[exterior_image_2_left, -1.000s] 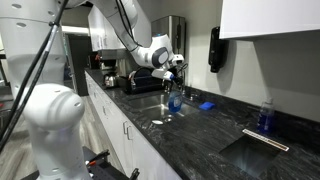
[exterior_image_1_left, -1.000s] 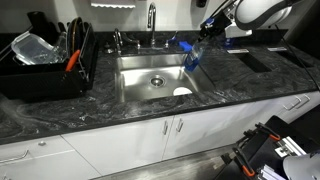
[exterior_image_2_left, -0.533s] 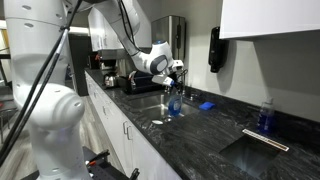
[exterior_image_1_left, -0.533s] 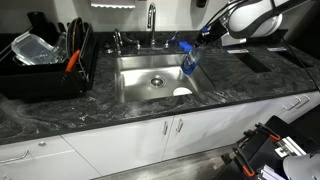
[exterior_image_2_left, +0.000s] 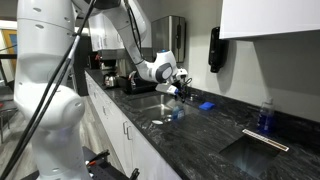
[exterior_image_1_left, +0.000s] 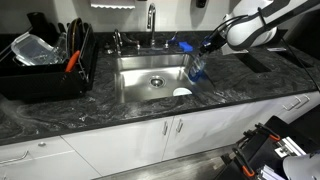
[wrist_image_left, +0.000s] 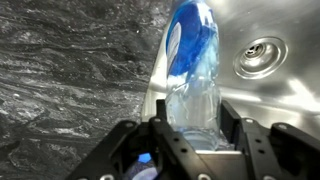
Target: Pick up the bottle from the counter and put it in the sink
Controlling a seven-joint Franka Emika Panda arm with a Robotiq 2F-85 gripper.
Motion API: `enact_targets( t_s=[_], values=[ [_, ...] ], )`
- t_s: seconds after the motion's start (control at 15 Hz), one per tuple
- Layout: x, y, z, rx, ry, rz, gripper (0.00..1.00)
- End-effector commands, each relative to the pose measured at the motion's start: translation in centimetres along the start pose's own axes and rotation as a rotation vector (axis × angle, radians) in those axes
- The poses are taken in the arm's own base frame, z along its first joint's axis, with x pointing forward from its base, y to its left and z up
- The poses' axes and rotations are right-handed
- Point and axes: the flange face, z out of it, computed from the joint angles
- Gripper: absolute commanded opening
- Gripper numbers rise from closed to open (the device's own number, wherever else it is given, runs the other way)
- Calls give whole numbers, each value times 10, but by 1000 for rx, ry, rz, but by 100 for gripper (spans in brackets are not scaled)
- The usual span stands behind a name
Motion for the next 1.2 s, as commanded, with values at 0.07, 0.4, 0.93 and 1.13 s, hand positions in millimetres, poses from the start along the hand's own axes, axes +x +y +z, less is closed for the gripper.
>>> enact_targets(
  t_s=[0.07, 0.4, 0.93, 1.13],
  values=[
    [-2, 9, 22, -51, -16, -5, 28],
    [-11, -7, 24, -58, -7, -62, 28],
    [-17, -20, 15, -32, 16, -62, 28],
    [-20, -28, 15, -27, 17, -84, 28]
  ],
)
